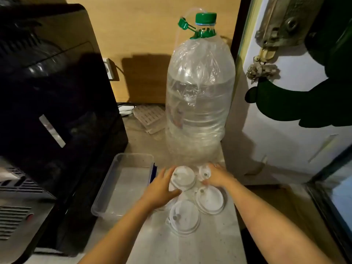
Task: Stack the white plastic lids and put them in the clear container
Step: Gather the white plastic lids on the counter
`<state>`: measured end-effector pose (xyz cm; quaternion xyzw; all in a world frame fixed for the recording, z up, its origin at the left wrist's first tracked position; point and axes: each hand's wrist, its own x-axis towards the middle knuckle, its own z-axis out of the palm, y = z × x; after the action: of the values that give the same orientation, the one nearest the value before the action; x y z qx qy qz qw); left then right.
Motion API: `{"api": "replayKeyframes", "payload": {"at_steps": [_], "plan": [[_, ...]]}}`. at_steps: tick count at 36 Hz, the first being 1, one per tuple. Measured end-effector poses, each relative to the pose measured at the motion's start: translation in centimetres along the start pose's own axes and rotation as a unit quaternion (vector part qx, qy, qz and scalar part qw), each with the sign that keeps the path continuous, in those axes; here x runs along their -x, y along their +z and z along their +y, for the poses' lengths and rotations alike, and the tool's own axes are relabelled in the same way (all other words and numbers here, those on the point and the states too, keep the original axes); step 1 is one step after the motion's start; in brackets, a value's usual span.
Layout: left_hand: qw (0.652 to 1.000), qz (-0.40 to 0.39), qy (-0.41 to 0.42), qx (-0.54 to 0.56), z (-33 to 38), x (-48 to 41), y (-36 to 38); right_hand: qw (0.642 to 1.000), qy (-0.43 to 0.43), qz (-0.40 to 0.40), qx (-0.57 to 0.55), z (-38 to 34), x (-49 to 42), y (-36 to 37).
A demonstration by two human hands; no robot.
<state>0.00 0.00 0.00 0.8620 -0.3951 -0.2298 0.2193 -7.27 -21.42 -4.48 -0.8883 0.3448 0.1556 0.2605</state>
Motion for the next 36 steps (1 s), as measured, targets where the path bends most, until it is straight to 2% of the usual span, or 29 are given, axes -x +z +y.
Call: {"api": "replayKeyframes", "payload": {"at_steps": [6,19,25,29,36], "plan": [[0.997,0.01,-0.028,0.074,0.1,0.0,-0.6,0.999,0.008,0.019,0.046,-0.4,-0.3,-0.2],[0.992,0.013,-0.048,0.118,0.4,-0.5,-0.8,0.999,0.009,0.034,0.041,-0.7,-0.2,-1.0],[0.987,0.009,-0.06,0.146,0.3,-0.5,-0.8,0.997,0.012,0.071,-0.001,-0.8,0.5,-1.4],[0.983,0.004,-0.061,0.172,0.3,-0.7,-0.8,0.997,0.022,0.068,-0.034,-0.9,1.0,-2.3],[0.969,-0.023,-0.046,0.242,0.7,-0.7,-1.2,0.984,-0.006,0.086,-0.157,-2.9,2.4,-4.9]]}}
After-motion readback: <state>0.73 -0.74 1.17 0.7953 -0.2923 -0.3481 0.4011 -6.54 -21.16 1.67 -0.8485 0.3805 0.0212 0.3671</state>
